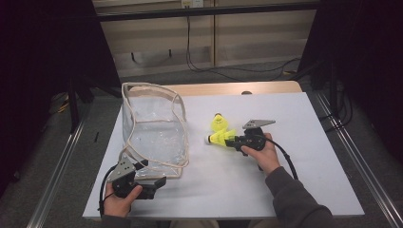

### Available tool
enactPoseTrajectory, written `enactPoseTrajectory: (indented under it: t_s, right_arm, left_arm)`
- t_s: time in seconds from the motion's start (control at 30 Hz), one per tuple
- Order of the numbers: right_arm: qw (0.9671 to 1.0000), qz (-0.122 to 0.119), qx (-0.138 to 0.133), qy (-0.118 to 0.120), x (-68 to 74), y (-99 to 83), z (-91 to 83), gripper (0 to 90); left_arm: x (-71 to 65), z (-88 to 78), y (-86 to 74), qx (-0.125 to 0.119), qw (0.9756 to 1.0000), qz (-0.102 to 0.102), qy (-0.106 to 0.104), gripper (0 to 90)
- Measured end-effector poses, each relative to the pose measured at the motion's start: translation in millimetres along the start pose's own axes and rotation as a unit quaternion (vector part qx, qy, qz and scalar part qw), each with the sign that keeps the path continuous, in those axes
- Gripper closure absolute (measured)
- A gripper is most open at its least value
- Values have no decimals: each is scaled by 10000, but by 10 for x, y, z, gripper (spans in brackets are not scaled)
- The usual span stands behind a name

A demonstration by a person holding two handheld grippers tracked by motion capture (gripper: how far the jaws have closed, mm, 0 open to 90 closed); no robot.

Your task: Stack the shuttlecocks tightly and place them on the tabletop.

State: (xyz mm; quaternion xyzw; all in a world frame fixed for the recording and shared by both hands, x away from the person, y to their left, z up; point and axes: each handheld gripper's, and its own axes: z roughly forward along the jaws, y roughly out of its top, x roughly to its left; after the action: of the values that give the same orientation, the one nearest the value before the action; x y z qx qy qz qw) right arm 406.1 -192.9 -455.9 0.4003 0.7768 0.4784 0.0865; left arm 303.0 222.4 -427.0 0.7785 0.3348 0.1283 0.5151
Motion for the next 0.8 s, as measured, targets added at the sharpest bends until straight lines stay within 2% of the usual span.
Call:
enactPoseTrajectory:
  t_s: [0.5,0.8]
  right_arm:
    - [9999,7,22,-131,-40,-3,-93,612]
    - [9998,-61,30,-185,-27,30,-183,518]
  left_arm:
    - [-1,1,1,2,10000,-1,3,39]
    - [-1,2,2,3,10000,6,6,39]
